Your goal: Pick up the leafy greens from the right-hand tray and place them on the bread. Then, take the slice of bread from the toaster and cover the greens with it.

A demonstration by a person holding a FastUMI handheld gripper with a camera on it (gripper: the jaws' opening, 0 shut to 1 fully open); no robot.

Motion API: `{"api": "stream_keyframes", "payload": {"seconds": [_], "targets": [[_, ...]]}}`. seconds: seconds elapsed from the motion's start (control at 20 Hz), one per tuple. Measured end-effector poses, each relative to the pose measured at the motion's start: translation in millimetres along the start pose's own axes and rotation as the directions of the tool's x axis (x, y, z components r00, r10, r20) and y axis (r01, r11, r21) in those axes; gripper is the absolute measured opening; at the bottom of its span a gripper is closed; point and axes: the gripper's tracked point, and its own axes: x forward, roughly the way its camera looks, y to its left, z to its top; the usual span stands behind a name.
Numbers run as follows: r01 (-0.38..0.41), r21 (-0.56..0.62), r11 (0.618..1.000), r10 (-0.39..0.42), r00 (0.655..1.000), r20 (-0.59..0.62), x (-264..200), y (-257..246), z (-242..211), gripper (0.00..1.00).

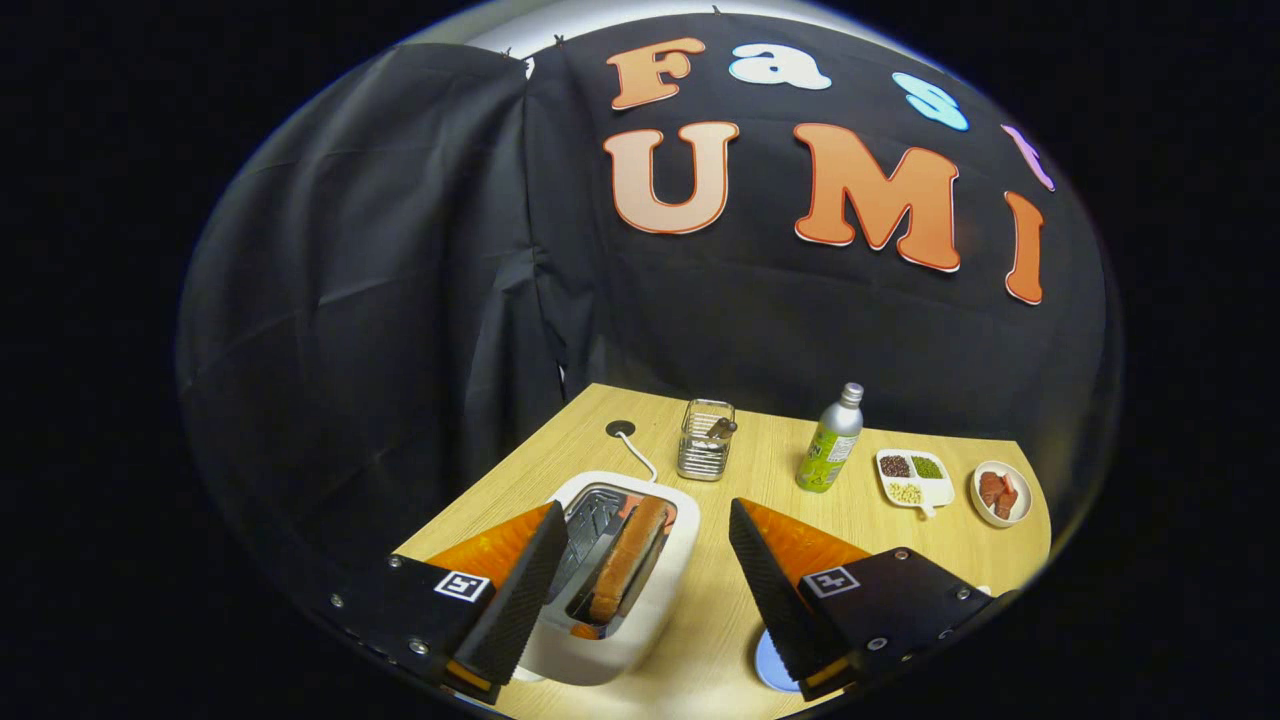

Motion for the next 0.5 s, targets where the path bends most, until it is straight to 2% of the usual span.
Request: {"api": "stream_keyframes", "payload": {"seconds": [0.25,0.4,0.5], "targets": [[-0.001,-0.010,1.000,0.001,0.999,-0.048,13,12,-17,0.96],[-0.004,-0.024,1.000,0.003,0.998,-0.070,19,16,-24,0.88],[-0.005,-0.024,1.000,0.003,0.997,-0.078,20,18,-26,0.78]]}}
